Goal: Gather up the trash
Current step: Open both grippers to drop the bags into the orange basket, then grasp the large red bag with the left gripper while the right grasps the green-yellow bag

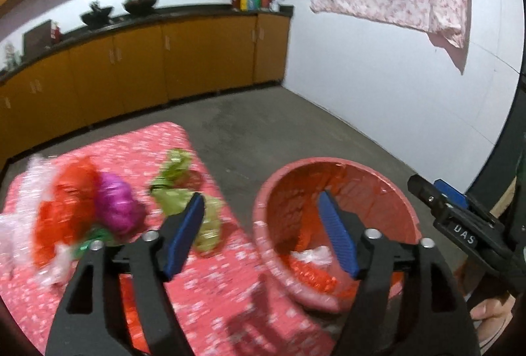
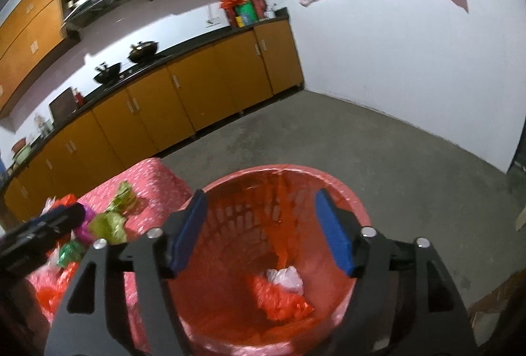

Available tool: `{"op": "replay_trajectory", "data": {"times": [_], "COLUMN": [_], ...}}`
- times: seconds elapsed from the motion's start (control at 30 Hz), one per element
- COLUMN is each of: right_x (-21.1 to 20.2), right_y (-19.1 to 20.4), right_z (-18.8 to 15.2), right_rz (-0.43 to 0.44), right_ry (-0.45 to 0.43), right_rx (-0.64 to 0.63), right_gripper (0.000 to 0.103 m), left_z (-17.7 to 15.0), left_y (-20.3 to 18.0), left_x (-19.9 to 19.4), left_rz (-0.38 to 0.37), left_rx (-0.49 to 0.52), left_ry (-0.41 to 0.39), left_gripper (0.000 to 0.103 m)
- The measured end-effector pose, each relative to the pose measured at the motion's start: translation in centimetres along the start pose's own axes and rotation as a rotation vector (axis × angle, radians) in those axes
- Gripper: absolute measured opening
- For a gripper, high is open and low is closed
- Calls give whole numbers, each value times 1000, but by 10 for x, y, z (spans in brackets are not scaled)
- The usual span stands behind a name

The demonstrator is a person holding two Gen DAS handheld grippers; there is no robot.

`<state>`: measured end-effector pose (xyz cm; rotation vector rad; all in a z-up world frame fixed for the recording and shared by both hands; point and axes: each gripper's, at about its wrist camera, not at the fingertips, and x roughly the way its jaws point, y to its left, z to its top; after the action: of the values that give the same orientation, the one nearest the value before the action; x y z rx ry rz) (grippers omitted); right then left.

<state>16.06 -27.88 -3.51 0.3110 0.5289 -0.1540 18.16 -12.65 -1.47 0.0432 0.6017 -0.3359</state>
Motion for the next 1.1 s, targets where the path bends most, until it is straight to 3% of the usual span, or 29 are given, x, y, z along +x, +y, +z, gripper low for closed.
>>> {"op": "replay_trajectory", "data": {"times": [0.23, 0.37, 0.67, 0.87, 0.97, 1.1], "right_x": [-10, -12, -19, -20, -19, -17], "right_y": [41, 65, 90, 94, 95, 99], "right_z": [-16, -27, -46, -47, -47, -48], "right_rz": [62, 102, 123, 122, 125, 132], "right_ry": [8, 28, 68, 77, 84, 90], "right_rx": [-76, -99, -147, -162, -164, -173], "right_gripper": [76, 78, 78, 78, 78, 78], "left_z": [-34, -58, -99, -113, -116, -119], "left_y": [48, 76, 103, 117, 122, 126], "left_x": [-54, -56, -15, 7, 13, 15], "left_rz": [202, 284, 284, 307, 304, 266], "left_rx": [2, -20, -115, -155, -172, -203], "left_ry": [-90, -39, 121, 178, 200, 222], "left_gripper": [88, 89, 89, 87, 79, 54]}}
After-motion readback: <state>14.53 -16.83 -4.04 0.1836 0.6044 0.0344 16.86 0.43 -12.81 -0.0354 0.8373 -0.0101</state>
